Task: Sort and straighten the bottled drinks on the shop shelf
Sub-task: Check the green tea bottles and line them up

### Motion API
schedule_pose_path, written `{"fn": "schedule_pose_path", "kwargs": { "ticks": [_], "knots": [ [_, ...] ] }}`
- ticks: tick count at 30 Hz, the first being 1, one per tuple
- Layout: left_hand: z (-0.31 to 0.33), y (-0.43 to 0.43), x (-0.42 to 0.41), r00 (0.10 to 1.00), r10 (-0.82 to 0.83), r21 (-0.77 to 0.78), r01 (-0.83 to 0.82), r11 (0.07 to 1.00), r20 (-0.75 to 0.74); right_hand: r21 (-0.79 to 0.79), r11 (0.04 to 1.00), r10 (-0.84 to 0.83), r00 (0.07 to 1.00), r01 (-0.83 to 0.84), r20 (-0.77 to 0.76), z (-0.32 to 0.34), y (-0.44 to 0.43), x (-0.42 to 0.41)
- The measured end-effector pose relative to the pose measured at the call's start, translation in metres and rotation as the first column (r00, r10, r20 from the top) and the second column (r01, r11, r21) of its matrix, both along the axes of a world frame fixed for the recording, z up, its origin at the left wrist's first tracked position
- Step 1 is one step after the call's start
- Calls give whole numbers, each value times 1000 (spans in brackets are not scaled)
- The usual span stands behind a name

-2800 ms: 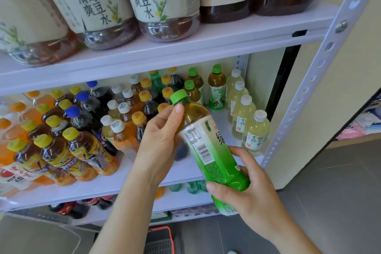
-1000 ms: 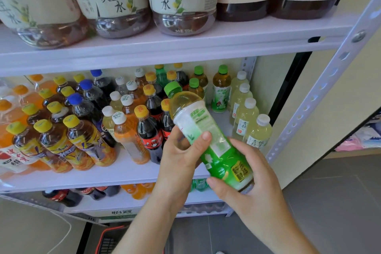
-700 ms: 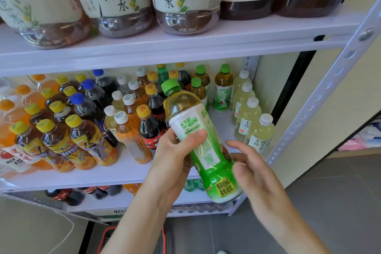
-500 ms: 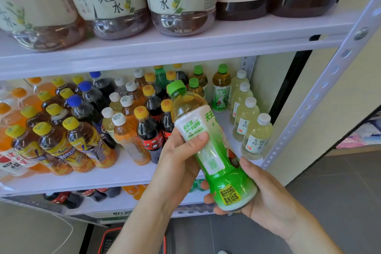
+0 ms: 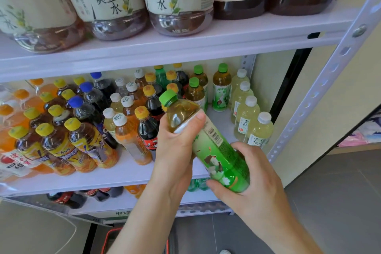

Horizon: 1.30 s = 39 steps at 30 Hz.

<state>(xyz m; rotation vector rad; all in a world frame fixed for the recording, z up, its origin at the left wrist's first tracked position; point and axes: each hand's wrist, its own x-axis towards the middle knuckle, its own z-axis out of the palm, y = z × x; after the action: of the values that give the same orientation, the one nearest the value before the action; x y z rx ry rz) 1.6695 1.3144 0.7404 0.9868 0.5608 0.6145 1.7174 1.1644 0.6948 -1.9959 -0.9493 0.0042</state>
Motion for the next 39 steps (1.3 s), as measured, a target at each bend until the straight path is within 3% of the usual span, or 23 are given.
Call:
{"fn": "schedule_pose_path", "kwargs": {
  "ticks": [2, 4, 5, 7, 8, 9, 10, 11, 12, 14, 17, 19, 23, 28, 39],
  "knots": [
    [2, 2, 1, 1000, 0, 7, 0, 1000, 6, 100, 993, 83, 980, -66, -180, -2, -2, 3],
    [2, 4, 0, 999, -34, 26, 34, 999, 2, 267, 957, 244, 824, -119, -511, -1, -3, 12],
    [3, 5, 0, 998, -57, 16, 57, 998, 11, 336, 933, 327, 688, -127, -648, 0, -4, 16],
    [4, 4, 0, 991, -118, -46, 121, 992, 56, 470, 874, 485, 278, -123, -830, 2, -4, 21],
    [4, 1, 1, 985, -151, -86, 158, 984, 79, 513, 851, 521, 60, -112, -851, 3, -4, 21],
    [5, -1, 3, 979, -181, -123, 192, 974, 97, 550, 827, 542, -95, -120, -835, 3, -5, 20],
    [5, -2, 5, 973, -205, -153, 220, 963, 108, 585, 799, 562, -173, -140, -809, 3, -6, 20],
    [5, -2, 8, 967, -226, -178, 244, 953, 115, 606, 781, 580, -185, -150, -793, 3, -7, 18],
    [5, -2, 10, 963, -242, -198, 263, 944, 123, 608, 781, 590, -149, -144, -794, 3, -7, 17],
    [4, 2, 14, 961, -250, -225, 270, 936, 115, 541, 834, 547, 34, -104, -837, 5, -6, 13],
    [5, 9, 20, 982, -191, -177, 188, 966, 5, 389, 913, 398, 470, -121, -788, 11, -6, 5],
    [3, 12, 21, 994, -104, -91, 100, 991, -35, 273, 954, 278, 692, -121, -666, 14, -6, 1],
    [-3, 10, 21, 995, -41, 5, 42, 999, -95, -14, 999, 29, 932, -36, -361, 15, -11, 4],
    [-6, 6, 21, 995, -59, 9, 60, 998, -85, -108, 994, -46, 983, 28, -175, 17, -16, 2],
    [-7, 19, 23, 980, -97, 31, 104, 994, -175, -37, 997, -77, 989, 73, -128, 5, -14, 3]
  ]
}}
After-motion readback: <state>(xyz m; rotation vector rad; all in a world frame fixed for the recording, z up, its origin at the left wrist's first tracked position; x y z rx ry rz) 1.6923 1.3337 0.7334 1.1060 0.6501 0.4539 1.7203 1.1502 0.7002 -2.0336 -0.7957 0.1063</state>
